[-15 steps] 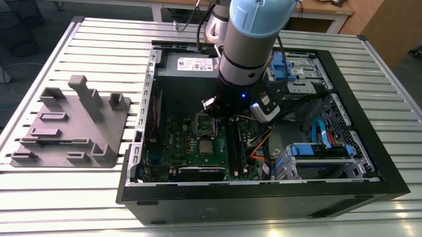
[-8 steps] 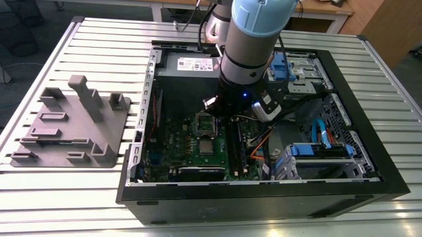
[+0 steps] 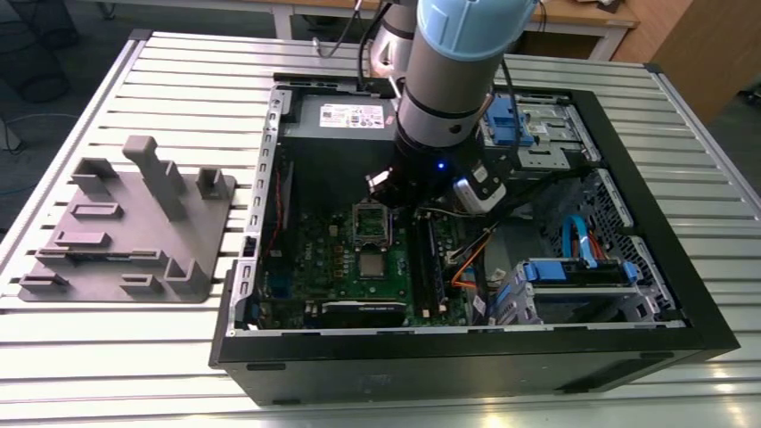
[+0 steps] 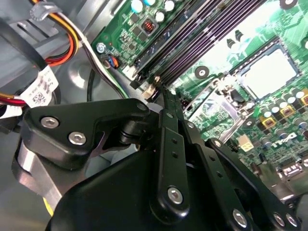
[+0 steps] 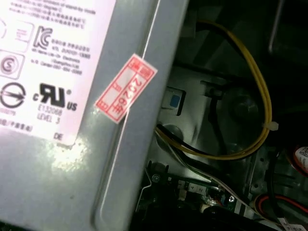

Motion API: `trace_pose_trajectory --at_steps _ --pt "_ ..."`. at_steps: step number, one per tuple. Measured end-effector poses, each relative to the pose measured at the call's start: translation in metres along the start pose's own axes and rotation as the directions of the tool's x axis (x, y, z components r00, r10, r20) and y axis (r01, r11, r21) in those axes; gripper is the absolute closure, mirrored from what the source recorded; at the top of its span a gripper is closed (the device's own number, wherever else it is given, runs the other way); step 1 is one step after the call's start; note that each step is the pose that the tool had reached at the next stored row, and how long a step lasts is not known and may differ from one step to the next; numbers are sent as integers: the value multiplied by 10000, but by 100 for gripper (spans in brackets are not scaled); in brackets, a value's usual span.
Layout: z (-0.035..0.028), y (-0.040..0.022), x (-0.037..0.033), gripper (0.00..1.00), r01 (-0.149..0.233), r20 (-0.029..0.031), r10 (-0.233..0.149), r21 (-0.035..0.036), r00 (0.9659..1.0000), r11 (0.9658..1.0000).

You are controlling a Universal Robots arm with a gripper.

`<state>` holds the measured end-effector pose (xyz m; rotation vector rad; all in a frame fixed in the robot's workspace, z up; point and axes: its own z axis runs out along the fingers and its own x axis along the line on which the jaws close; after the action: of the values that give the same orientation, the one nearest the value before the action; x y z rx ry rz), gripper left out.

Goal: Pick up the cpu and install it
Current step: 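Close the cpu cover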

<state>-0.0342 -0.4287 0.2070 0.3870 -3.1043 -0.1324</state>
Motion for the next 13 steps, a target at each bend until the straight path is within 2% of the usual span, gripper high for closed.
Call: trace_pose_trajectory --at_steps 4,9,13 --pt "6 9 8 89 1 23 -1 7 10000 10000" --pt "22 21 31 89 55 168 -56 45 9998 10000" --pt "27 33 42 89 141 231 -142 62 9996 9999"
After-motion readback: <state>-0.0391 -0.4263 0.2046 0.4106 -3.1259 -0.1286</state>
